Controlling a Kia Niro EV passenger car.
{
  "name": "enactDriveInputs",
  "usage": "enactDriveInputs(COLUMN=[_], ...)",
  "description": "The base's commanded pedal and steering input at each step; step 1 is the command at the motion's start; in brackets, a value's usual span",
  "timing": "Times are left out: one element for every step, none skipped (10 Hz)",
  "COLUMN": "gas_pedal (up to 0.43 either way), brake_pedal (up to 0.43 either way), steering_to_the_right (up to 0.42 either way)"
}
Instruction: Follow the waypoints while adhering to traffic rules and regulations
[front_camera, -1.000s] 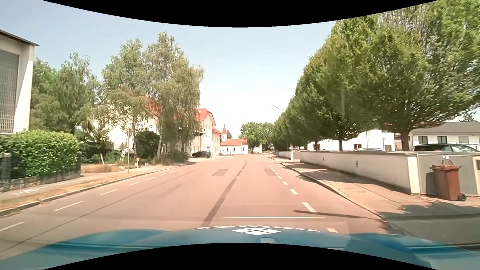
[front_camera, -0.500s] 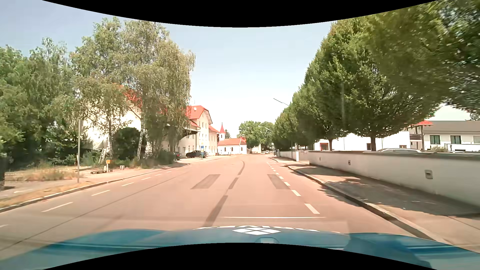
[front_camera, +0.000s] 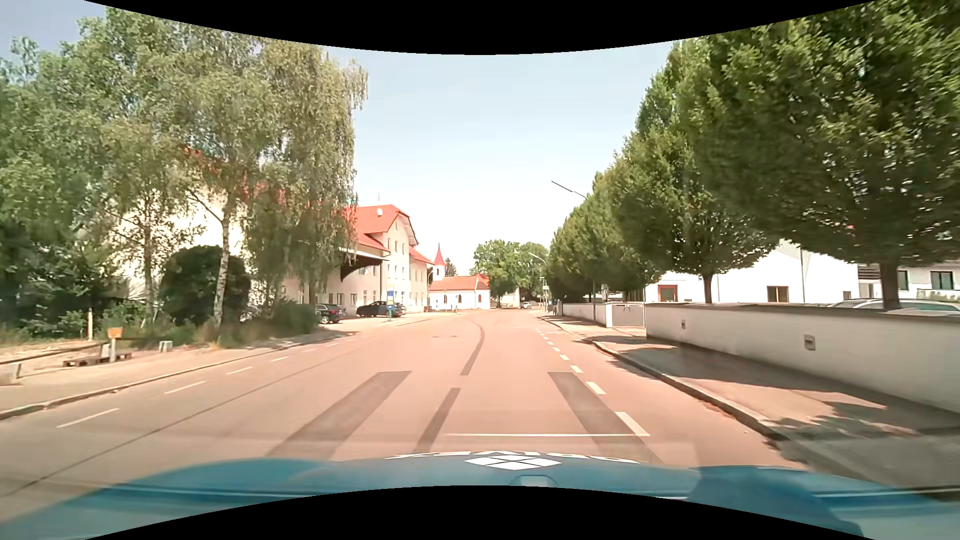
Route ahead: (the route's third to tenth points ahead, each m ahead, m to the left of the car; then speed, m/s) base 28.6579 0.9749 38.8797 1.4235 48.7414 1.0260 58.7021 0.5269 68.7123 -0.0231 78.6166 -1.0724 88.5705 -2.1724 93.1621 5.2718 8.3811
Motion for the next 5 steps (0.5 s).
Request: enactDriveInputs(gas_pedal=[0.028, 0.028, 0.028, 0.028, 0.028], brake_pedal=[0.0, 0.0, 0.0, 0.0, 0.0], steering_to_the_right=[0.008, 0.009, 0.011, 0.01, 0.011])
